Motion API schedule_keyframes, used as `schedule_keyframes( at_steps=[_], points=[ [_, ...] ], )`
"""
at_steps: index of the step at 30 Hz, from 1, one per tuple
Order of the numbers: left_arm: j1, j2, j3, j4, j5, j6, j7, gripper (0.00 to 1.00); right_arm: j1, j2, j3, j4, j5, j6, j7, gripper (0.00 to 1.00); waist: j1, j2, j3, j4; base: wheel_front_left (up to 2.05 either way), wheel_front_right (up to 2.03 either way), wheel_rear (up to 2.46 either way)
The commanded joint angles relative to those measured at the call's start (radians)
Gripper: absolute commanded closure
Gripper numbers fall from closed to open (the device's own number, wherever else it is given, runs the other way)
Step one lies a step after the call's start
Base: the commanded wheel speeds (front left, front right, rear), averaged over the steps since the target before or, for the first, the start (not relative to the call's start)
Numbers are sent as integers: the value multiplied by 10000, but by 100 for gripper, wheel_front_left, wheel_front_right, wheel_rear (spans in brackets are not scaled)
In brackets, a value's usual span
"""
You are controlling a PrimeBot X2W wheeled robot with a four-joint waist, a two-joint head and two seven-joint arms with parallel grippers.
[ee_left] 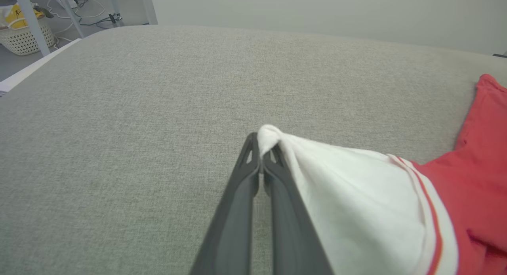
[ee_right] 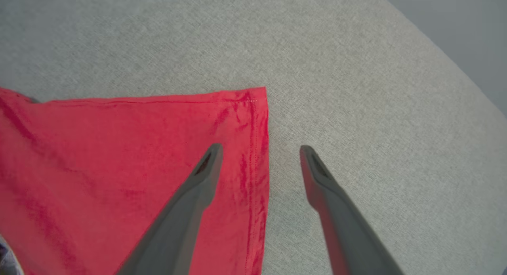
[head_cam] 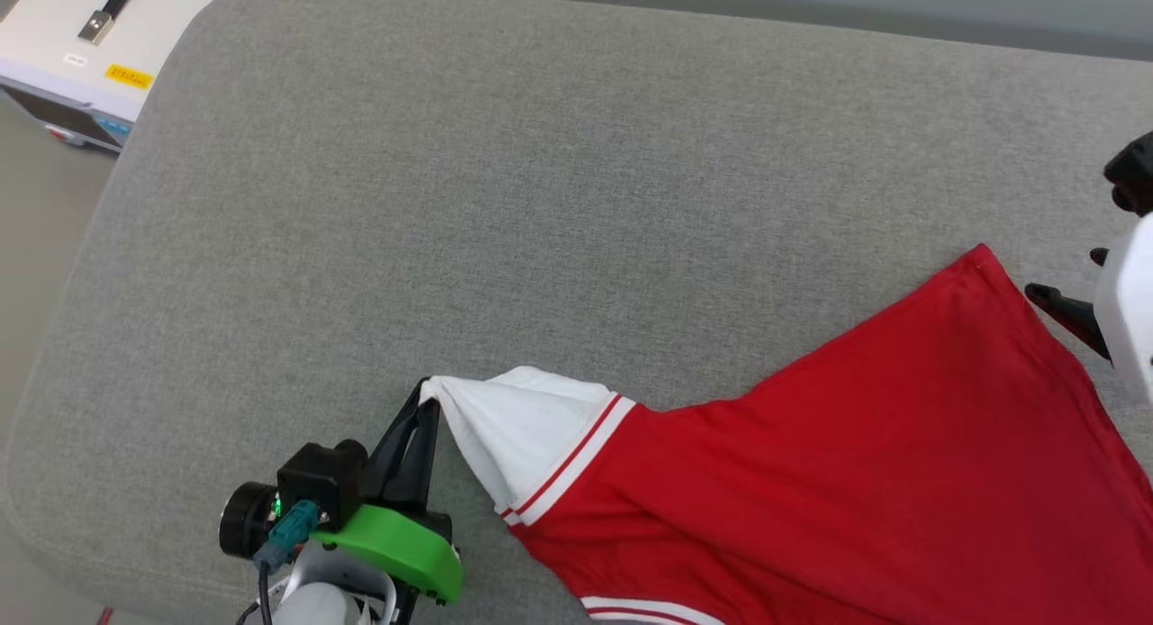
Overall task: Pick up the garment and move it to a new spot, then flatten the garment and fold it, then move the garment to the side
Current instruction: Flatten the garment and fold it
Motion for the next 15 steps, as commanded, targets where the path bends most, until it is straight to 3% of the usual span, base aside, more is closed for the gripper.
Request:
schedule_keyframes(
  at_steps=[1,8,15],
  points=[
    [-238,-87,-12,-52,164,-60,-56,100,-484,119,381,401,-174,-9,117,0,0,0,422,394,0,0,0],
    [-499,-346,-28,-237,418,-113,-57,100,-1937,668,2050,2927,-496,-9,-277,0,0,0,880,647,0,0,0],
    [-584,-538,20,-171,594,-181,-58,100,-1943,1154,3300,4744,-210,-9,-1127,0,0,0,1001,715,0,0,0]
  ],
)
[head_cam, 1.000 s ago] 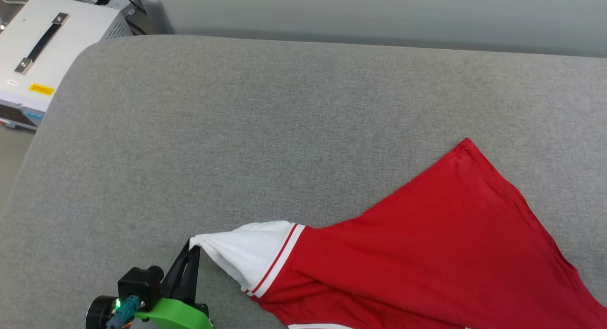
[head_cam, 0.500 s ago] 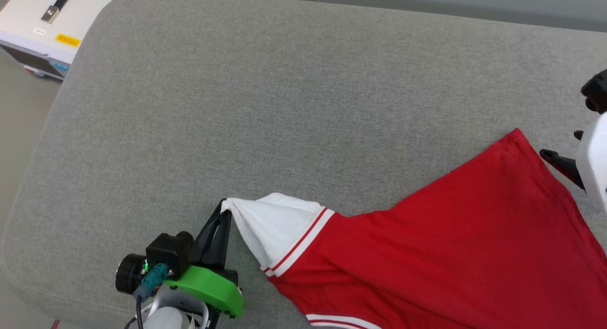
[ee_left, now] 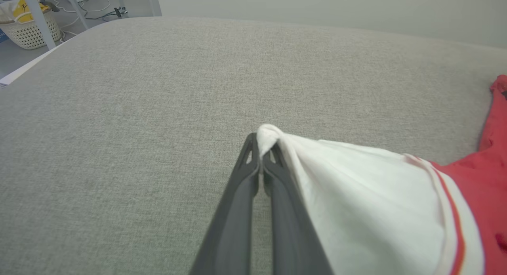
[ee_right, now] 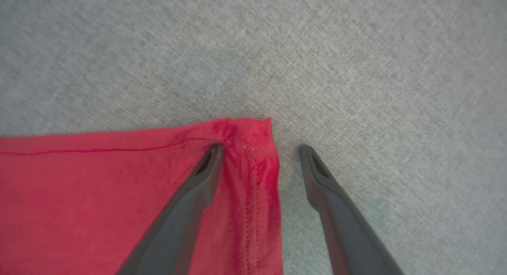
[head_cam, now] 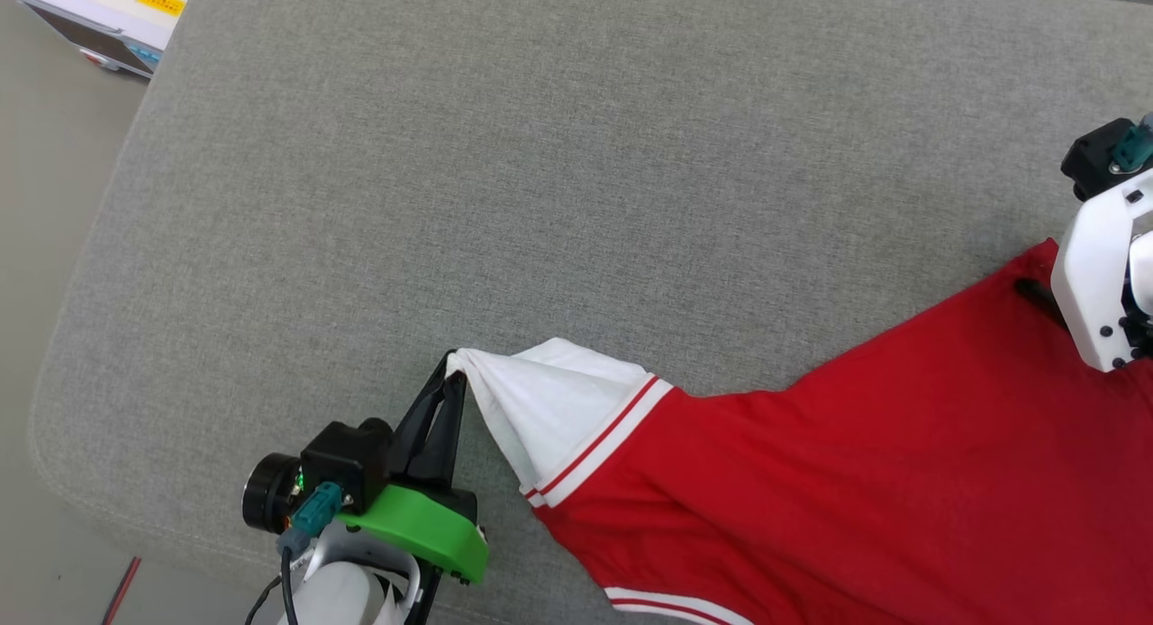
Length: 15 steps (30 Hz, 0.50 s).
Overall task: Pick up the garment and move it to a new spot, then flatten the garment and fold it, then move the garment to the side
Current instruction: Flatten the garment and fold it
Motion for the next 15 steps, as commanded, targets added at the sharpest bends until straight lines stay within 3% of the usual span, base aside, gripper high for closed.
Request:
schedule_keyframes(
  at_steps=[1,2,3,15],
  points=[
    [-171,-76,47,26,103,-34,-58,100,362,254,528,368,241,-7,-44,0,0,0,-9,-3,0,0,0],
    [-155,-84,76,41,111,-36,-58,100,369,241,682,435,355,-7,-97,75,0,0,-35,-26,0,0,0],
    [-131,-74,113,76,135,-28,-58,100,349,221,836,492,496,-7,-205,100,0,0,-86,-72,0,0,0],
    [224,214,440,240,264,35,-58,100,-439,-484,1490,-384,1322,-7,-2692,100,0,0,-1113,-811,0,0,0]
  ],
)
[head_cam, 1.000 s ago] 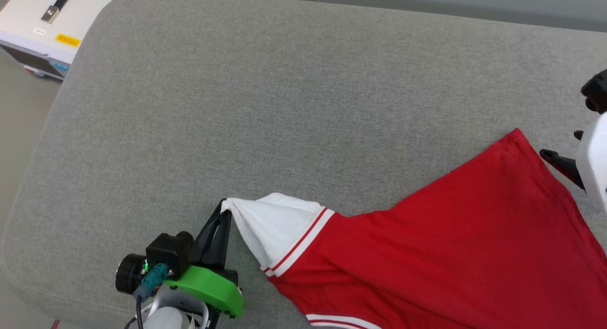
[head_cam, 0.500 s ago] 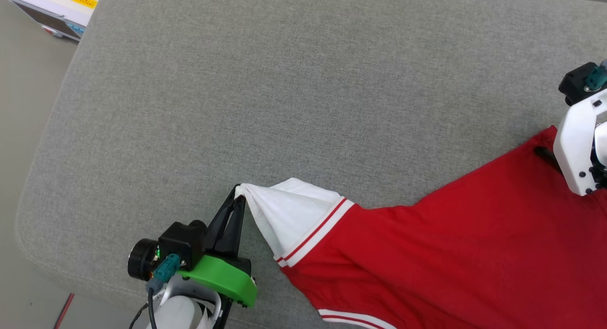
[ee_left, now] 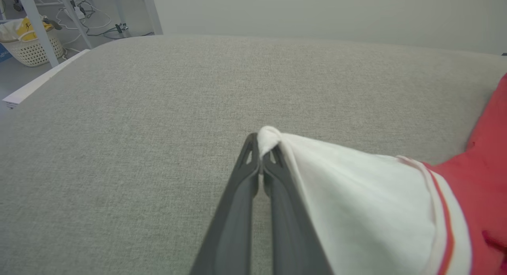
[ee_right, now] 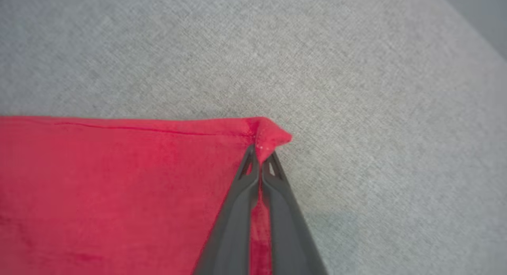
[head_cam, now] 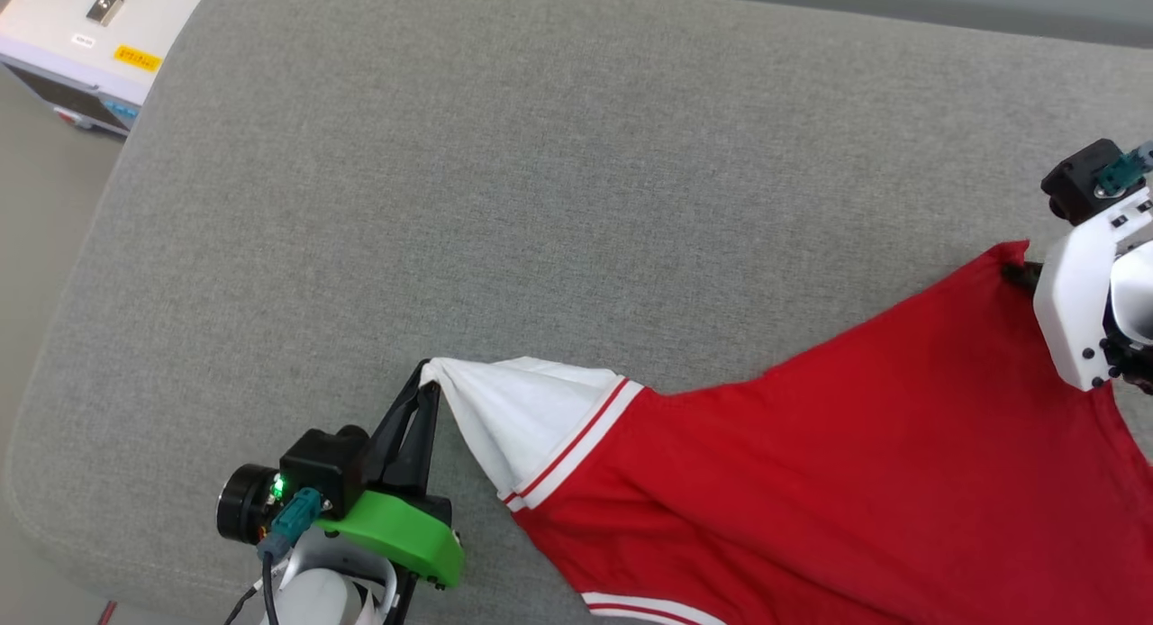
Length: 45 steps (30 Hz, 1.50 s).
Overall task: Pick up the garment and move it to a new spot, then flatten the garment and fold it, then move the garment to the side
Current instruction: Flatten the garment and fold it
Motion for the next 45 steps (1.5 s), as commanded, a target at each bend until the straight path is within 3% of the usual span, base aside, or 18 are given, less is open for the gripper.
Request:
schedule_keyframes(
  at_steps=[1,10,15,23,32,38,45],
  points=[
    [89,152,82,-22,94,45,-58,100,-135,-151,5,-185,121,-7,-322,100,-1,0,-467,-323,0,0,0],
    [-458,908,394,-1036,250,46,296,100,130,-1009,-1042,-1593,294,-7,-2465,100,-1,0,-1232,-783,0,0,0],
    [-1488,1338,660,-1760,352,-14,659,100,343,-1004,-2149,-2138,56,-7,-3129,100,-1,0,-1432,-1095,0,0,0],
    [-4215,1823,628,-2433,760,-441,1405,100,650,-471,-4161,-2929,-752,-7,-3346,100,-1,0,-1348,-1408,0,0,0],
    [-7355,1918,315,-1931,820,-980,1931,100,397,512,-5935,-3907,-1848,-7,-2724,100,-1,0,-593,-1763,0,0,0],
    [-9922,2066,-39,-1055,545,-1262,2269,100,-1016,1280,-6448,-3679,-2231,-7,-2153,100,-1,0,501,-2056,0,0,0],
    [-13256,2307,-655,379,377,-1348,2570,100,-3975,1793,-6193,-2283,-2688,-7,-2043,100,-1,0,1950,-2349,0,0,0]
  ],
)
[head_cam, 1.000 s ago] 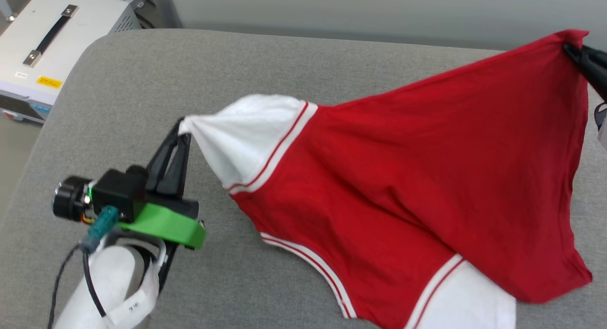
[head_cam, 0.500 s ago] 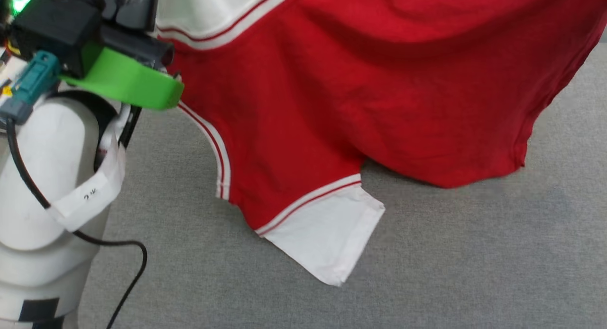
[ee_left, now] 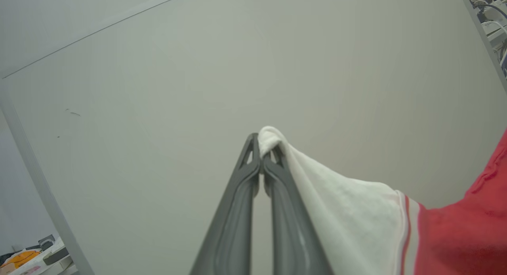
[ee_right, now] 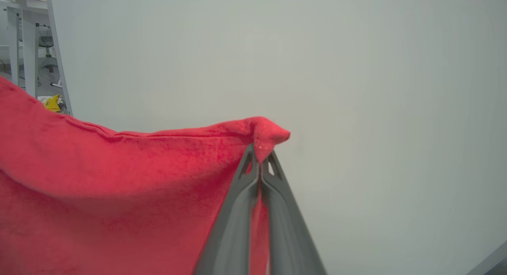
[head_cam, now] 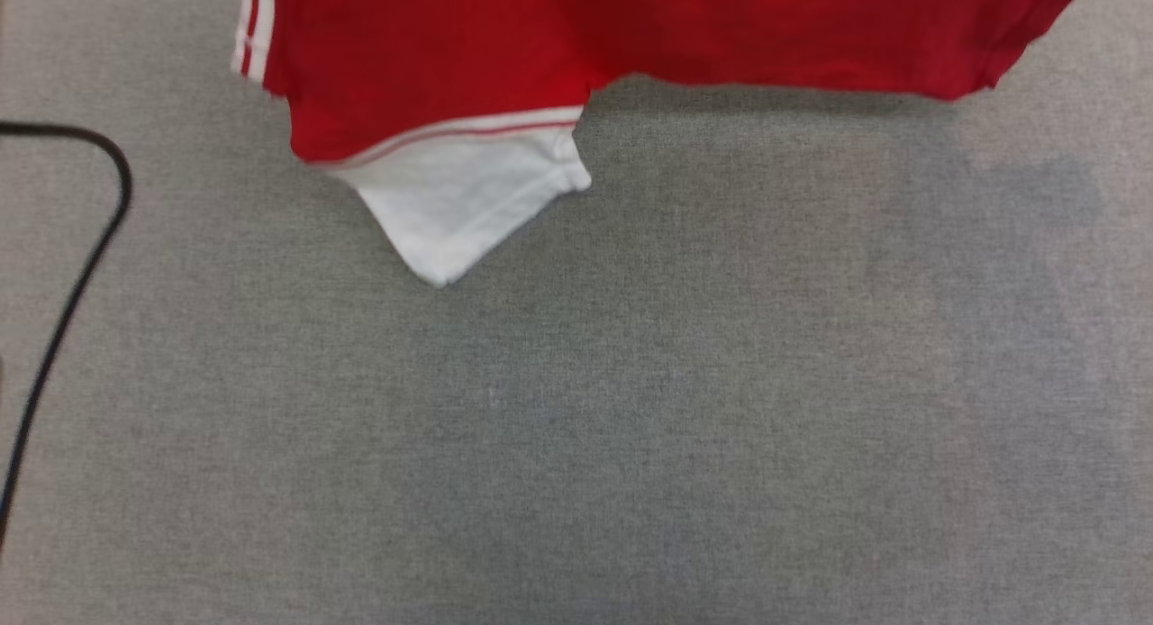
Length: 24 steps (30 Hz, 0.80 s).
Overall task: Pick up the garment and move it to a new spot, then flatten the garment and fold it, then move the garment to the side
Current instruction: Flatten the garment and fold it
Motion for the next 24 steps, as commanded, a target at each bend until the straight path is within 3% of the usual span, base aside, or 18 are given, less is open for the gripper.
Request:
schedule_keyframes(
  at_steps=[1,6,13,24],
  points=[
    [-633,123,-96,247,-1,-31,3,100,-662,135,140,348,-159,-7,-113,100,-1,0,1134,-383,0,0,0],
    [-2406,174,-570,745,104,-37,-61,100,-2987,576,487,2059,-559,-7,-717,100,-1,0,1762,-482,0,0,0],
    [-3444,31,-531,984,272,127,-154,100,-5104,866,944,4040,-929,-7,-1716,100,-1,0,2043,-424,0,0,0],
    [-3506,38,-714,1401,-55,109,1,100,-6153,1052,2248,6047,-540,-7,-2433,100,-1,0,2265,-334,0,0,0]
  ],
)
